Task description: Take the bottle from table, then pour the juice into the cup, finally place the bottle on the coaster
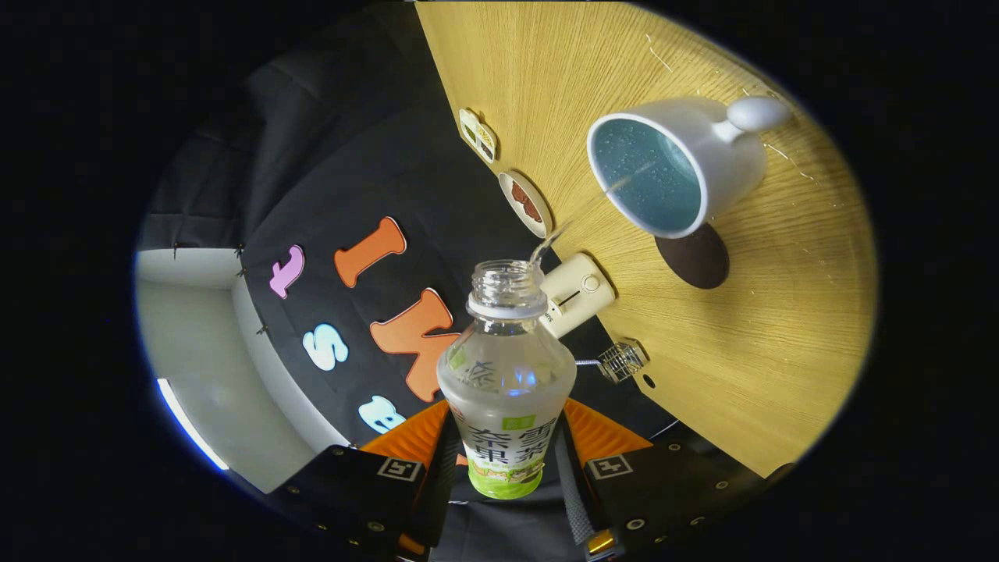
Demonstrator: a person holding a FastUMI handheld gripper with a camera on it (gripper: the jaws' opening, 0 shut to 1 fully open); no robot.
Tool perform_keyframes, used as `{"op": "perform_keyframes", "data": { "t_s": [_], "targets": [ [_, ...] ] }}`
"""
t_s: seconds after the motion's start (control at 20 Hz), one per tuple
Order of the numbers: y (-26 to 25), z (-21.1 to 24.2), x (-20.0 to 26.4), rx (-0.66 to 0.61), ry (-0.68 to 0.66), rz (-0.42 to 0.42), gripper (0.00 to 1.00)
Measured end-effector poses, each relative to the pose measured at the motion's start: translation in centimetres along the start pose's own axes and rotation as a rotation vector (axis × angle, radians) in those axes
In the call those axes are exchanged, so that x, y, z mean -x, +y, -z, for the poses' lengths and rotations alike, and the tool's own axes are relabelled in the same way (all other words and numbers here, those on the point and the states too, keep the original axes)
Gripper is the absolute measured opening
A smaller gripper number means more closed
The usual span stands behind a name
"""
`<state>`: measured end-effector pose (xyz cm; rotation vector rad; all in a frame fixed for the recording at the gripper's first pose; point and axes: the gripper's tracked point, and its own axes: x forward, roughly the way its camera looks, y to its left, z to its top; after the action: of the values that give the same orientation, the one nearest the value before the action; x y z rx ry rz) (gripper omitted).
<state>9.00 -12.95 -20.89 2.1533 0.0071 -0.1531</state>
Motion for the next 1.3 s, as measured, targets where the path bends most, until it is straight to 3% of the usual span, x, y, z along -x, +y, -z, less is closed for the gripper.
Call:
{"op": "perform_keyframes", "data": {
  "t_s": [0.3,0.55,0.8,1.05,1.3],
  "targets": [
    [-0.6,0.3,0.1,0.031,0.006,0.007,0.62],
    [-1.0,-0.6,0.2,0.152,-0.01,0.033,0.62],
    [-0.8,0.0,-0.4,0.471,-0.005,0.082,0.62],
    [-1.5,0.1,-1.1,0.869,-0.014,0.207,0.62],
    [0.5,0.3,-0.7,1.144,-0.047,0.248,0.62]
  ]
}}
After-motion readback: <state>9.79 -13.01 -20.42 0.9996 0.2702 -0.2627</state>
